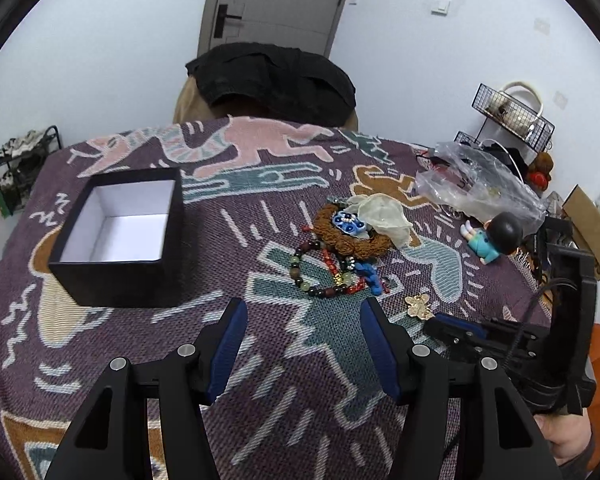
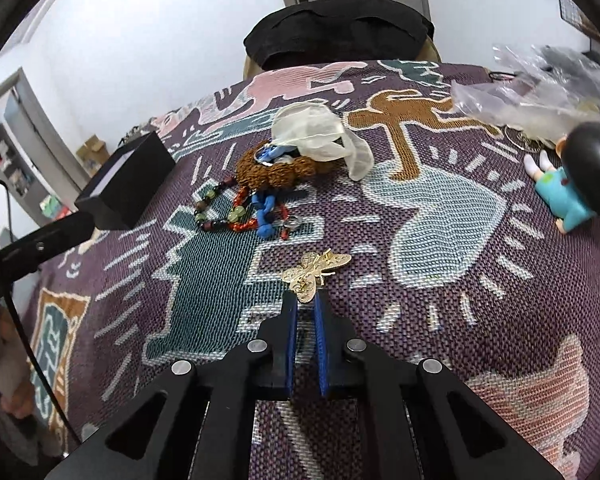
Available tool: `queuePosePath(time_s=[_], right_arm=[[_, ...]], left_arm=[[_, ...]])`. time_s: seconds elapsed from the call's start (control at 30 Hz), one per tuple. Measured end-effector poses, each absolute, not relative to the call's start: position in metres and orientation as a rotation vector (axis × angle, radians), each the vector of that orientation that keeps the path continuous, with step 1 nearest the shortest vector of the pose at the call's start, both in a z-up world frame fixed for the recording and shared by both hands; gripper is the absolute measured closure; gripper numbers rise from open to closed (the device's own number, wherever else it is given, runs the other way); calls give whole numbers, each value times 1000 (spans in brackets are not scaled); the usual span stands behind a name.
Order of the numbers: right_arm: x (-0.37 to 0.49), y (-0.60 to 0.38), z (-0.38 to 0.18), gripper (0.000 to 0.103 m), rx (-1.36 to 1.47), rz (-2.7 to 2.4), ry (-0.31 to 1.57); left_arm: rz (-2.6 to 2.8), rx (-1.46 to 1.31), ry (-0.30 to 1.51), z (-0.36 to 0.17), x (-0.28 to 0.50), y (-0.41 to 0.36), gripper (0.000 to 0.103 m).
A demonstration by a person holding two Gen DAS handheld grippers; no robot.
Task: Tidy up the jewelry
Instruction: 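Reach and grasp the dark beaded bracelet with the left gripper while the right gripper approaches the gold butterfly brooch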
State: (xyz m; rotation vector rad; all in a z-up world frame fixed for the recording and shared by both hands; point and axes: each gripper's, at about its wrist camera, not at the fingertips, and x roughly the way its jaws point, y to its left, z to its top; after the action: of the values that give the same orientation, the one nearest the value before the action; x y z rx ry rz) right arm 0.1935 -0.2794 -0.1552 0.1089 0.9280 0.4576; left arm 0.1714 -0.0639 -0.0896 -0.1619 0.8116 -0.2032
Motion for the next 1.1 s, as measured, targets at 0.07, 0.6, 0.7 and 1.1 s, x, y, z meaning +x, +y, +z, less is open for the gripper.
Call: queuePosePath(time_s=[0.07, 0.6, 0.7, 1.1], right_arm=[[193, -280, -154, 93, 117, 467, 924], [189, -309, -149, 96, 177, 453, 935], [193, -313, -151, 70, 195, 458, 961], [200, -282, -155, 38, 74, 422, 957]], left_arm=[[-212, -175, 830, -93, 181, -66, 43], [-184, -175, 972, -136, 242, -84, 43], [-176, -170, 979, -143, 247, -86, 48], [-193, -173, 968, -143, 242, -74, 94]])
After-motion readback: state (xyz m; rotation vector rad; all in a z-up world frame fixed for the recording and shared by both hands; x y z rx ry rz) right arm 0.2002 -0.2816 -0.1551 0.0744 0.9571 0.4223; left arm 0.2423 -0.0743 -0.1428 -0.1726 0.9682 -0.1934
